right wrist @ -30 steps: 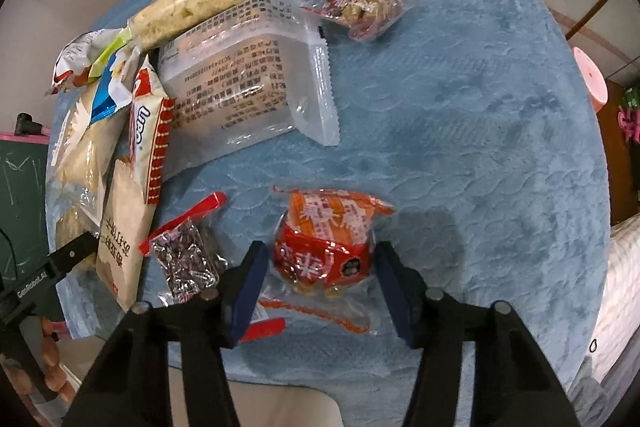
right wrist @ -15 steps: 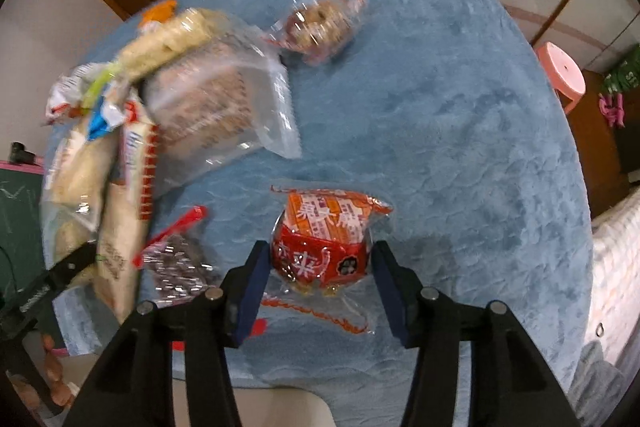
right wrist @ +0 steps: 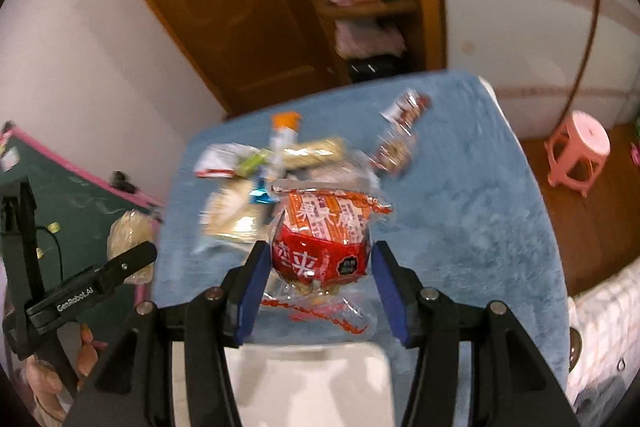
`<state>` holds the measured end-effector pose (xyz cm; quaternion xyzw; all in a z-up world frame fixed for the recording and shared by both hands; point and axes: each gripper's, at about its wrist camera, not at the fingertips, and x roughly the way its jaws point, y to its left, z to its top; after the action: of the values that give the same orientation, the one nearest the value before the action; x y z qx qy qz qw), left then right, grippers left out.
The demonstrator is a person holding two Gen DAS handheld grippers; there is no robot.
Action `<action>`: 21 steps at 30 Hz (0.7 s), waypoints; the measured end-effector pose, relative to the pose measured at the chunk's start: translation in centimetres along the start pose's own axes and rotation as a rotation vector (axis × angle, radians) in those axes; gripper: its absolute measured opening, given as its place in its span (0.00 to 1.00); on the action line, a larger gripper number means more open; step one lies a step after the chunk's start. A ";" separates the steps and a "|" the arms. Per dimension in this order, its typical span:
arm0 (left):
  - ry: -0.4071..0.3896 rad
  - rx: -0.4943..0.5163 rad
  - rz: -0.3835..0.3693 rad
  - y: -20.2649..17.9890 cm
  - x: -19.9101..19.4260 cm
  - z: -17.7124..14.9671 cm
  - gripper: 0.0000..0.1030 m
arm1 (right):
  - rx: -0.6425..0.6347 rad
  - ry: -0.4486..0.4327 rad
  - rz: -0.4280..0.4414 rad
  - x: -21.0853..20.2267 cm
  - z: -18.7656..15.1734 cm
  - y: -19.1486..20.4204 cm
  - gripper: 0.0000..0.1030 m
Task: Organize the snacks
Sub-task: 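Carry both packs to the white tray and open both grippers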
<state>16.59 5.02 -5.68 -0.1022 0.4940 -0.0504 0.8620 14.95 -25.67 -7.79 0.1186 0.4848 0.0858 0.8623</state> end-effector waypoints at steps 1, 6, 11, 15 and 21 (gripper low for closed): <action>-0.032 0.020 -0.002 -0.4 -1.8 -0.1 0.67 | -0.019 -0.017 0.014 -1.2 -0.2 1.0 0.51; -0.152 0.099 -0.003 -2.7 -8.4 -2.6 0.67 | -0.098 -0.064 0.097 -6.3 -2.2 4.6 0.52; -0.218 0.137 0.039 -2.8 -12.0 -7.4 0.67 | -0.135 -0.073 0.140 -8.2 -6.2 6.2 0.53; -0.231 0.143 0.102 -2.7 -12.3 -11.5 0.67 | -0.208 -0.070 0.071 -8.2 -9.9 7.0 0.53; -0.150 0.146 0.185 -2.0 -8.5 -16.1 0.67 | -0.272 -0.076 -0.042 -6.9 -13.5 6.4 0.53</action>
<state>-1.54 2.66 -5.95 0.0034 0.4307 0.0012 0.9025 -0.42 -19.70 -7.09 -0.0064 0.4382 0.1284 0.8896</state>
